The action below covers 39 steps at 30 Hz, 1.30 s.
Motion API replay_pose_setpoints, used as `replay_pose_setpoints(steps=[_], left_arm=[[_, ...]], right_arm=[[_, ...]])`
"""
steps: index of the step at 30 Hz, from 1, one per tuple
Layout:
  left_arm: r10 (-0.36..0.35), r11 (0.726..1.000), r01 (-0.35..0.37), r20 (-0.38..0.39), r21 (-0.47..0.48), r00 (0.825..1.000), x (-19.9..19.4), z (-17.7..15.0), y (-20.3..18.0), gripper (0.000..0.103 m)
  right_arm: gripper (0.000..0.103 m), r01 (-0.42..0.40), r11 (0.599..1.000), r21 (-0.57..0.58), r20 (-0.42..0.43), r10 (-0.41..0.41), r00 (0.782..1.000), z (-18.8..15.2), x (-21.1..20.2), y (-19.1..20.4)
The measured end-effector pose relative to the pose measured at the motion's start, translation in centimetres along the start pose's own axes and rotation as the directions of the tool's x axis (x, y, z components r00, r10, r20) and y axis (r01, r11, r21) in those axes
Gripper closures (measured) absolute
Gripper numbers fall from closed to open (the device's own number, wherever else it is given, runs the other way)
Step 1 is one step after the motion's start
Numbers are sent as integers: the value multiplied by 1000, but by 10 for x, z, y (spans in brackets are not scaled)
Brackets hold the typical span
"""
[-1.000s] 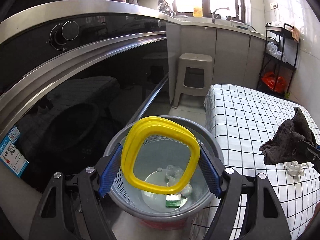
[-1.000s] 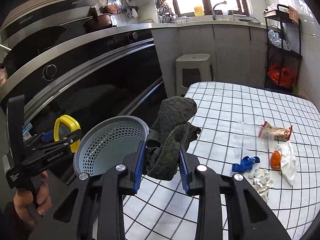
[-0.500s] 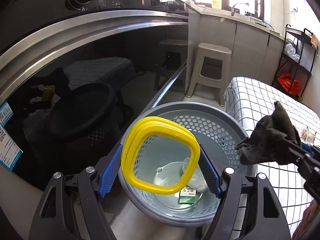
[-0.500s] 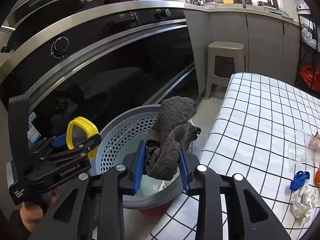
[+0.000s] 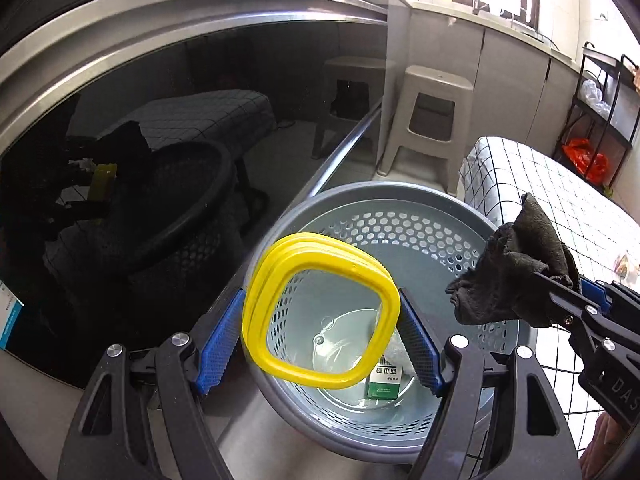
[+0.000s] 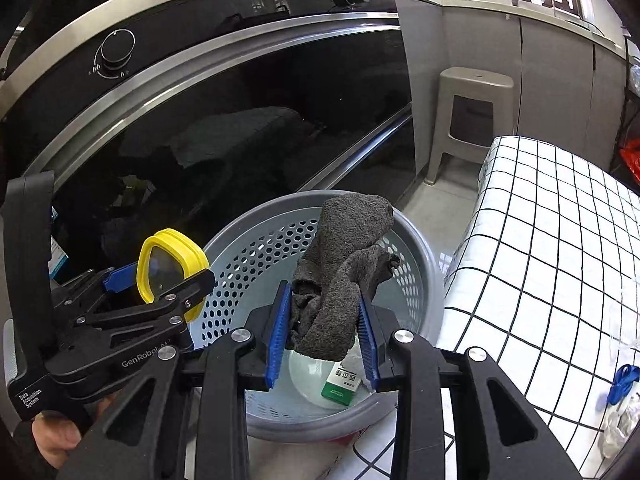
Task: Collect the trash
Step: 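Carry the yellow lid and grey cloth over the grey basket with both tools, then open both tools to drop the lid and cloth into the basket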
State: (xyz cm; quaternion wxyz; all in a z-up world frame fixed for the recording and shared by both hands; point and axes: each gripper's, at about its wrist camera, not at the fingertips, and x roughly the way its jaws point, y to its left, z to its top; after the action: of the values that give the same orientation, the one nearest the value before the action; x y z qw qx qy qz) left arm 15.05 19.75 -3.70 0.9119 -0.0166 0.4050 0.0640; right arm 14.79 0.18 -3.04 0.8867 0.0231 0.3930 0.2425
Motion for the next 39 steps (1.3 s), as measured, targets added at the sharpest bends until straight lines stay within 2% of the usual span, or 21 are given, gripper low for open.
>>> replay_pose_setpoints(steps=[10, 23, 26, 28, 31, 35, 39], left_arm=[[-23, 1000, 23, -40, 6, 999, 11, -2, 1, 30], [-51, 999, 52, -77, 12, 996, 18, -4, -3, 29], [-56, 998, 57, -88, 11, 995, 20, -5, -3, 26], [-58, 998, 59, -89, 7, 994, 19, -5, -3, 24], [-59, 998, 60, -88, 6, 994, 19, -6, -4, 23], [-59, 998, 60, -88, 8, 994, 18, -7, -5, 16], [-59, 998, 60, -85, 8, 995, 18, -7, -4, 16]], right_arm=[[71, -3, 1000, 10, -53, 4, 999, 0, 17, -7], [70, 7, 1000, 24, -68, -5, 998, -7, 21, -10], [62, 9, 1000, 28, -62, -8, 998, -6, 19, -10], [41, 8, 999, 37, -40, -7, 999, -6, 15, -11], [41, 9, 999, 45, -21, -8, 1000, -6, 11, -12], [41, 11, 999, 44, -24, -10, 1000, -6, 11, -14], [41, 12, 999, 46, -26, -10, 1000, -7, 12, -15]])
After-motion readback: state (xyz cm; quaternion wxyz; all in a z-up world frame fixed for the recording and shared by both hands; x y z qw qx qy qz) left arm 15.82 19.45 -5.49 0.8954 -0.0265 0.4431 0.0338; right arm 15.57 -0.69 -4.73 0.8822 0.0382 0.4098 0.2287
